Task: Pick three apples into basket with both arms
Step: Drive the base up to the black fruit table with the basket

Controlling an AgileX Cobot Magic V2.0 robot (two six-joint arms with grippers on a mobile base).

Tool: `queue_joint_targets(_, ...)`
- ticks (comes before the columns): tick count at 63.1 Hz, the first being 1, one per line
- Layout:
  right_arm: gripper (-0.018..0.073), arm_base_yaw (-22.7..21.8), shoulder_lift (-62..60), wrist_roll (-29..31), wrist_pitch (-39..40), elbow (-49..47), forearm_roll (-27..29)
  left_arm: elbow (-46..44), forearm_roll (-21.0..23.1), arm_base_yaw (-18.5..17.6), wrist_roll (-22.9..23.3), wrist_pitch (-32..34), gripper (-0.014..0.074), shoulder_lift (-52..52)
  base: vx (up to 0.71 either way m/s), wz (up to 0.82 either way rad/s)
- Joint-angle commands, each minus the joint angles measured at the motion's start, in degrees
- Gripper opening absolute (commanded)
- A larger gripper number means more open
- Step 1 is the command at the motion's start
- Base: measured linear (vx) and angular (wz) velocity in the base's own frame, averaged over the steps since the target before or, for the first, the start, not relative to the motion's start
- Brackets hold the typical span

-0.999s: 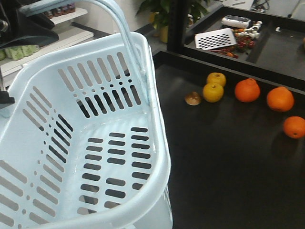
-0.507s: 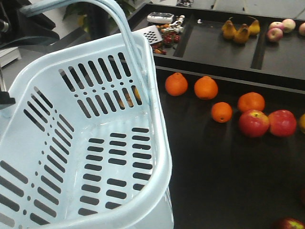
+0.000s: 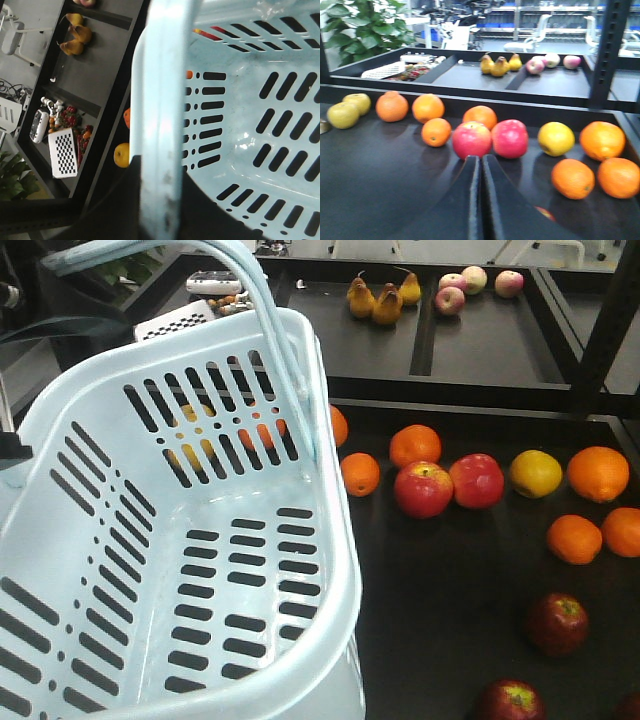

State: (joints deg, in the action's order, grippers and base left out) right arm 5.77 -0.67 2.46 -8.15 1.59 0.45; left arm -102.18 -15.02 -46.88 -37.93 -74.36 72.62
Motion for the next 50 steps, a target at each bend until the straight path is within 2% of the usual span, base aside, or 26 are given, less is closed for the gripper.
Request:
queue_joint_targets(1, -0.0008, 0.04, -0.77, 0.59, 4.4, 0.83, -0.45, -1.61, -0.76, -0.38, 0.92, 3.0, -0.0006, -1.13, 0.07, -0.27)
queue_joint_targets(30, -0.0008, 0.04, -0.77, 0.59, 4.4, 0.83, -0.45, -1.61, -0.76, -0.38, 0.92, 3.0, -0.0006, -1.13, 0.05, -0.2)
queue_joint_targets(50, -0.0008, 0.04, -0.77, 0.59, 4.4, 0.83, -0.45, -1.61, -0.76, -0.38, 0.92, 3.0, -0.0006, -1.13, 0.01, -0.05)
